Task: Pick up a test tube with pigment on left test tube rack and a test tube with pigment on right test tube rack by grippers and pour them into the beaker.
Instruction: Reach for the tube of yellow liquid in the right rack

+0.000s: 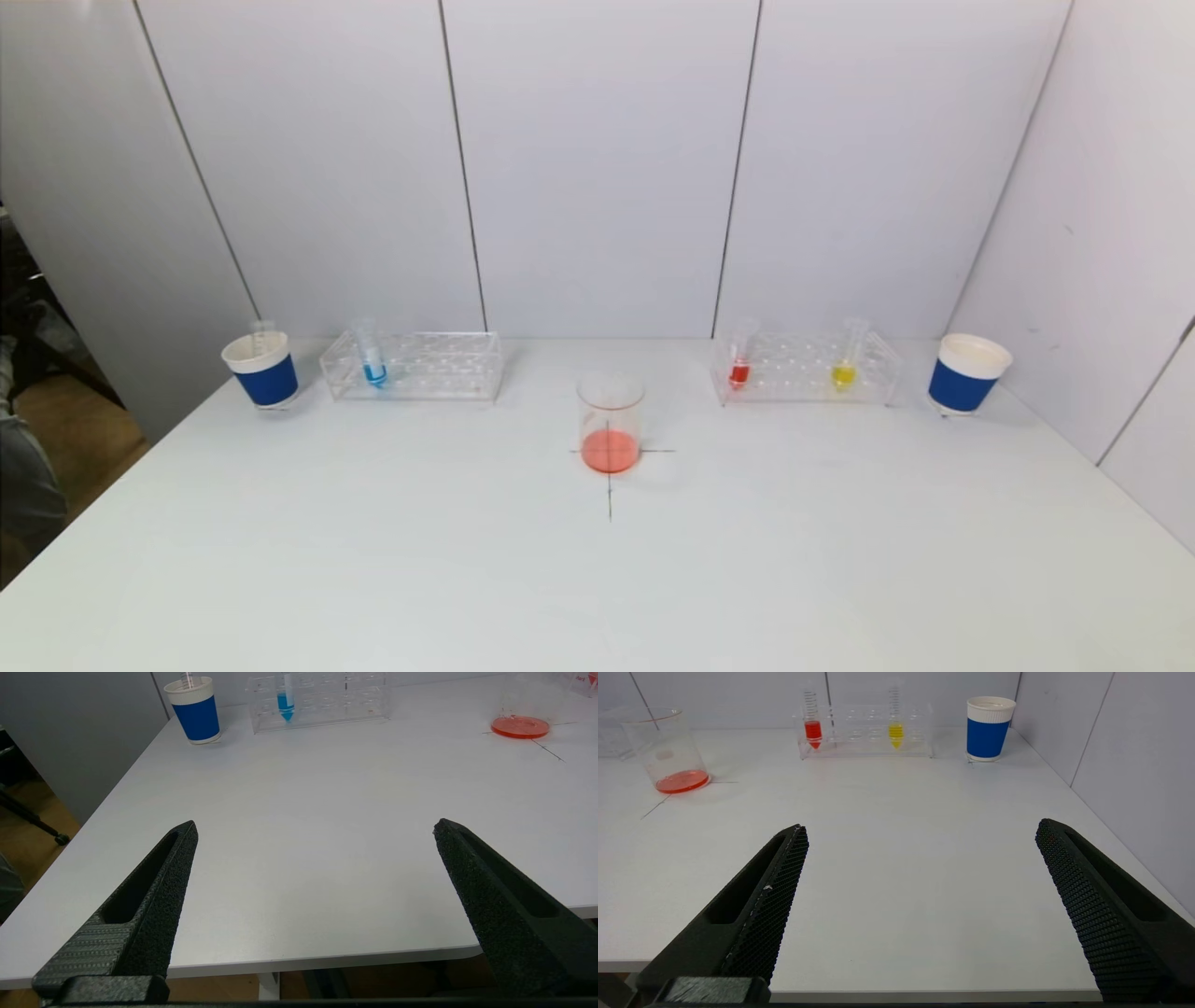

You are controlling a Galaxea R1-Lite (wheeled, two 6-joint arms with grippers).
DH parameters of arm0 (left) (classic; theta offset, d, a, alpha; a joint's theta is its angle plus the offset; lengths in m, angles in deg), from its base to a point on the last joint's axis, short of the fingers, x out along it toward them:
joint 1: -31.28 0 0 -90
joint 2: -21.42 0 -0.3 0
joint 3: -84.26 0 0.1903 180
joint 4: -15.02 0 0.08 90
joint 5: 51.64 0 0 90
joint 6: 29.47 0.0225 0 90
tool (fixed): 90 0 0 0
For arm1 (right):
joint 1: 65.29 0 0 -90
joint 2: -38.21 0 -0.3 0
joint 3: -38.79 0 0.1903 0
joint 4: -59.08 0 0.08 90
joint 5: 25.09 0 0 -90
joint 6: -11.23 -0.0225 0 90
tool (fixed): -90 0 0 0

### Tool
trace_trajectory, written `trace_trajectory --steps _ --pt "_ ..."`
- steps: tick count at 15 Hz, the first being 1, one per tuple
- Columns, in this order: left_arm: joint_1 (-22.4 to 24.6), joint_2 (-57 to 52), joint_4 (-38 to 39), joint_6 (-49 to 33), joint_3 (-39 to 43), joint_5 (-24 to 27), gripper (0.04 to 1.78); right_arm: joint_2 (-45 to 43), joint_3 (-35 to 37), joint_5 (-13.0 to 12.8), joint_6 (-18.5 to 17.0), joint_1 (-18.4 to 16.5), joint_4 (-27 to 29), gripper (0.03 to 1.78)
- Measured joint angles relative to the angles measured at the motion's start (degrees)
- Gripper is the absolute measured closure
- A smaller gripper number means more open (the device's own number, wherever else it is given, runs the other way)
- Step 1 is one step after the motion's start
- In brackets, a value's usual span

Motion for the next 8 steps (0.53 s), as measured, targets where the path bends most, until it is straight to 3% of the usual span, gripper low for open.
trace_trajectory --steps 8 --pt "0.00 0.00 0.01 0.00 0.00 0.00 0.06 0.00 0.00 -0.05 1.02 0.00 -0.20 0.04"
